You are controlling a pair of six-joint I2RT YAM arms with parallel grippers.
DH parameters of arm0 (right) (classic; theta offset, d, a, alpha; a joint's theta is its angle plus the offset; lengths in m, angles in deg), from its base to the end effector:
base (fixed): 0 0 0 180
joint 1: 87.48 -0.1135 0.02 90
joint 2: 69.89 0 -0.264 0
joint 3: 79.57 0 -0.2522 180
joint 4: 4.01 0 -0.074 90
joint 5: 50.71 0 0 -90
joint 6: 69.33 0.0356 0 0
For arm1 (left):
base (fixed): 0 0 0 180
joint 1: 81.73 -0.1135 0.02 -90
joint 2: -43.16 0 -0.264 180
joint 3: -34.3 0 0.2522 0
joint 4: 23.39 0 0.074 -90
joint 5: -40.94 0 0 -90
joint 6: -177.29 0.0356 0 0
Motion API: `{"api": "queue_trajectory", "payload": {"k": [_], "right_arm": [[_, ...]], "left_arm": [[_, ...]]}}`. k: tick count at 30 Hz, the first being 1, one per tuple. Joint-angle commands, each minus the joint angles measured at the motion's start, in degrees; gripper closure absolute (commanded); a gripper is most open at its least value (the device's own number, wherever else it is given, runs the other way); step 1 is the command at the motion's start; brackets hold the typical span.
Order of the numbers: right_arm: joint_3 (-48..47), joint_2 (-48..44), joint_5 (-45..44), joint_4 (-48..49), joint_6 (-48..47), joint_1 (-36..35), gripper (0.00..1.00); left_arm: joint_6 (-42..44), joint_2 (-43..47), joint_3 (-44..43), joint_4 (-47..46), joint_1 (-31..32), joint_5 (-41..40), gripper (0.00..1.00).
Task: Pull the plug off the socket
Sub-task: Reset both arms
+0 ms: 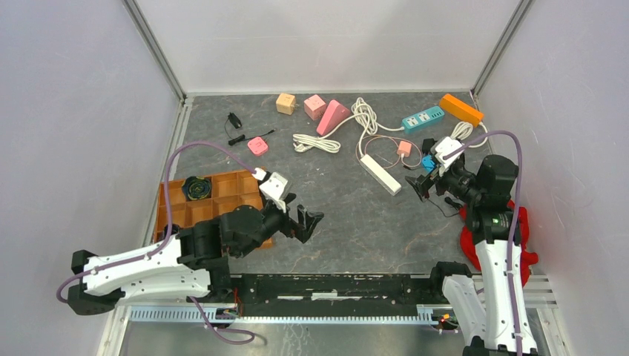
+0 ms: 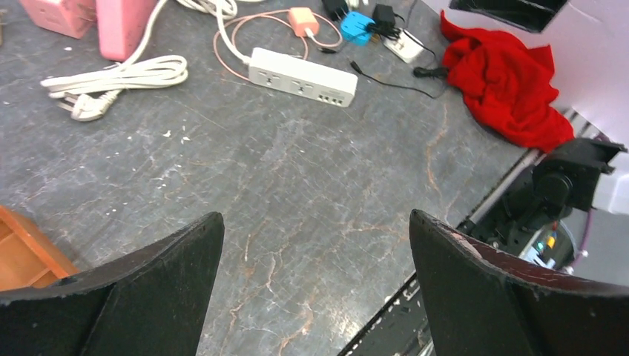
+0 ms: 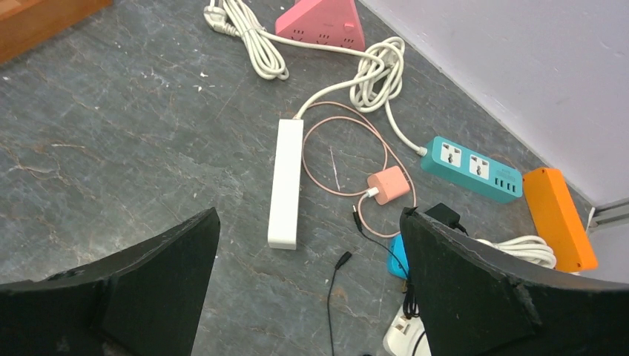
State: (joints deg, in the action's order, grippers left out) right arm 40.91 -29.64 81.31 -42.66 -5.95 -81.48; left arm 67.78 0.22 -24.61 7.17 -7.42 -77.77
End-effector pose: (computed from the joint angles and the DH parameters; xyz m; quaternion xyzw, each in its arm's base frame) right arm 0.1530 0.0079 0.3340 -0.3402 0.7124 0.1293 0.6000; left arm 0.0627 -0.1600 0.3362 0.2181 0.7503 -0.2987 0.5480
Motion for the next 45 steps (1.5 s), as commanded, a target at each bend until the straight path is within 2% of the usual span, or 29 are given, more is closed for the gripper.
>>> {"api": "queue_trajectory", "payload": {"k": [1,4,5,8,11,13,15,22,28,45], "right_arm": [[0.63,-1.43,0.67,3.18,5.06,-0.14,0.02],[1.1,-1.99,0.92,3.53,5.88,-0.17,0.02],[1.19,-2.08,1.95,3.61,5.89,-0.18,0.02],[1.76,-2.85,2.84,5.22,7.98,-0.01,0.02],[2.05,-3.61,-5.18,5.3,9.67,0.06,0.02],[2.42,-3.95,-8.18,5.63,9.84,0.06,0.02],[2.3,-3.86,-6.8,6.41,10.94,0.06,0.02],[0.03,-1.57,-4.04,9.45,13.95,0.06,0.02],[-1.61,-0.06,-2.88,12.73,18.77,0.2,0.02],[-3.6,0.67,-5.72,13.81,19.32,0.52,0.02]], "left_arm": [[1.39,1.77,0.05,-4.77,-1.82,-5.99,0.0],[2.74,0.89,-1.85,-4.42,-8.41,-2.85,0.0],[2.59,0.34,-2.66,-4.3,-12.87,1.0,0.0],[0.23,-1.89,-3.04,-6.22,-32.13,15.77,0.0],[-2.92,-4.64,-4.0,-7.18,-48.99,28.86,0.0],[-4.64,-6.17,-5.47,-6.77,-57.51,36.71,0.0],[-4.99,-6.36,-6.61,-5.39,-62.56,39.95,0.0],[-1.32,1.08,-6.75,-0.82,-63.23,36.59,0.0],[1.51,0.3,-8.5,2.56,-63.23,37.65,0.0],[4.18,-0.51,-8.15,3.42,-63.23,40.02,0.0]]}}
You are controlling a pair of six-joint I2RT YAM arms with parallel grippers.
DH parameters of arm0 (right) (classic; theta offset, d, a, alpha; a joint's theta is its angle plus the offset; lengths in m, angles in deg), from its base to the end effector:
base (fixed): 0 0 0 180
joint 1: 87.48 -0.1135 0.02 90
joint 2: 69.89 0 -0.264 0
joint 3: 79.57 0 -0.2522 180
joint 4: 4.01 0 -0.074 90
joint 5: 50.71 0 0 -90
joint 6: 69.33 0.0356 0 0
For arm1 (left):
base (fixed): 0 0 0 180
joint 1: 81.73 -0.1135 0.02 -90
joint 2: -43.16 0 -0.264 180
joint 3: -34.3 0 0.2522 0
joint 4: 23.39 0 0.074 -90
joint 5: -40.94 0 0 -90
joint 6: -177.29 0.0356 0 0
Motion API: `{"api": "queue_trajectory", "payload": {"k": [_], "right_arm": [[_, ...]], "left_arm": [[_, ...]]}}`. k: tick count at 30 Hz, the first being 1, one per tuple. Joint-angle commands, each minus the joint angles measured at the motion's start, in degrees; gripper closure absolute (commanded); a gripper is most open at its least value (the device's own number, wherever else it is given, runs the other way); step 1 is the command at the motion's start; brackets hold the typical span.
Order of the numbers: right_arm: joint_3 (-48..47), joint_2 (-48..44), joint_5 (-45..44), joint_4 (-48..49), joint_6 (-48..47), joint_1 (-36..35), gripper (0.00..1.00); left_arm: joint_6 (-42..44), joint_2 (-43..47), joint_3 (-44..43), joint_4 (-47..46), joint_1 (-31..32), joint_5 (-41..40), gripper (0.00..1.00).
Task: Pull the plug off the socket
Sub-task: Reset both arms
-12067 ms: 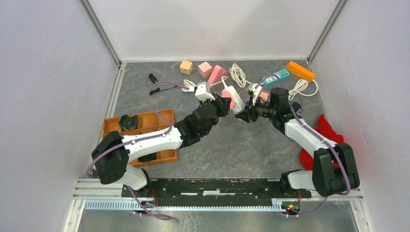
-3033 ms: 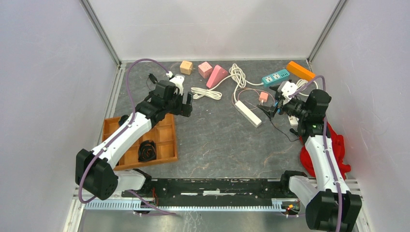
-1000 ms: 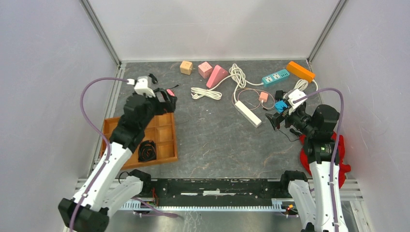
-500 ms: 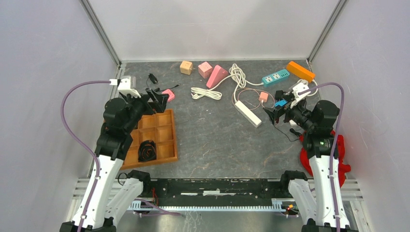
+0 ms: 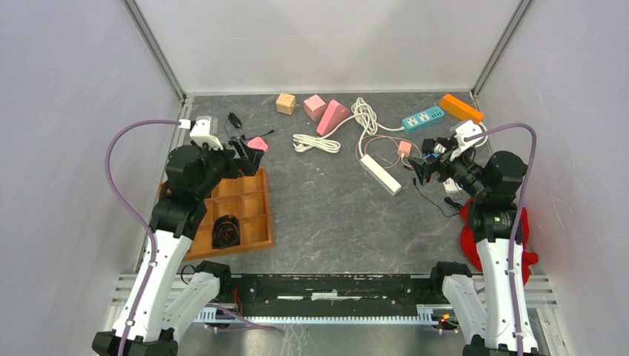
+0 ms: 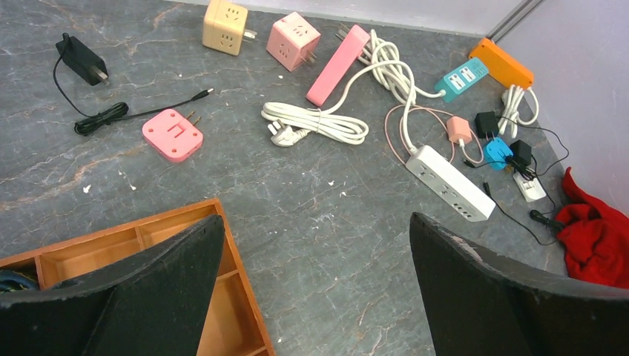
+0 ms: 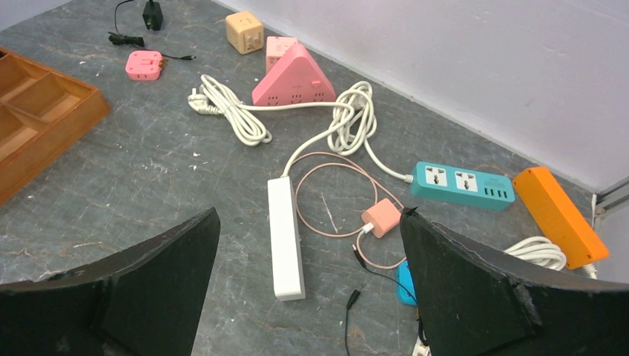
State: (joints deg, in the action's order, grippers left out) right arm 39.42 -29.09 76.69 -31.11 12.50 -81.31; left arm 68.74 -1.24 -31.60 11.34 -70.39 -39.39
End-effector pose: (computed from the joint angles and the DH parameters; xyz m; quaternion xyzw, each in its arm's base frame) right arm 0.1598 0.0045 0.3609 -0.2250 0.7050 0.1596 0.6534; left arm 0.1677 -0.0397 0.3657 0.0031 0.7828 -0.2234 0.5808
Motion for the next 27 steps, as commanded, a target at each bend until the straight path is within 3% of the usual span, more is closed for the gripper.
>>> {"api": "queue_trajectory", "payload": {"k": [1,19,27], "right_arm": [[-2.06,0.03,-1.39,2.3,0.78,0.33,0.02],[-3.03,0.36,-3.12,2.32,0.25,0.67,0.02],[-3.22,1.18,-0.04,2.38,-2.2,0.72,0.02]], "left_arm": [[3.27,1.07,-0.94,-0.89,-0.26,1.66,0.0],[3.94,1.87,-0.2,-1.14,-0.26,2.47,0.0],[3.99,1.61,-0.56,-1.03,-0.26,3.36,0.0]]}}
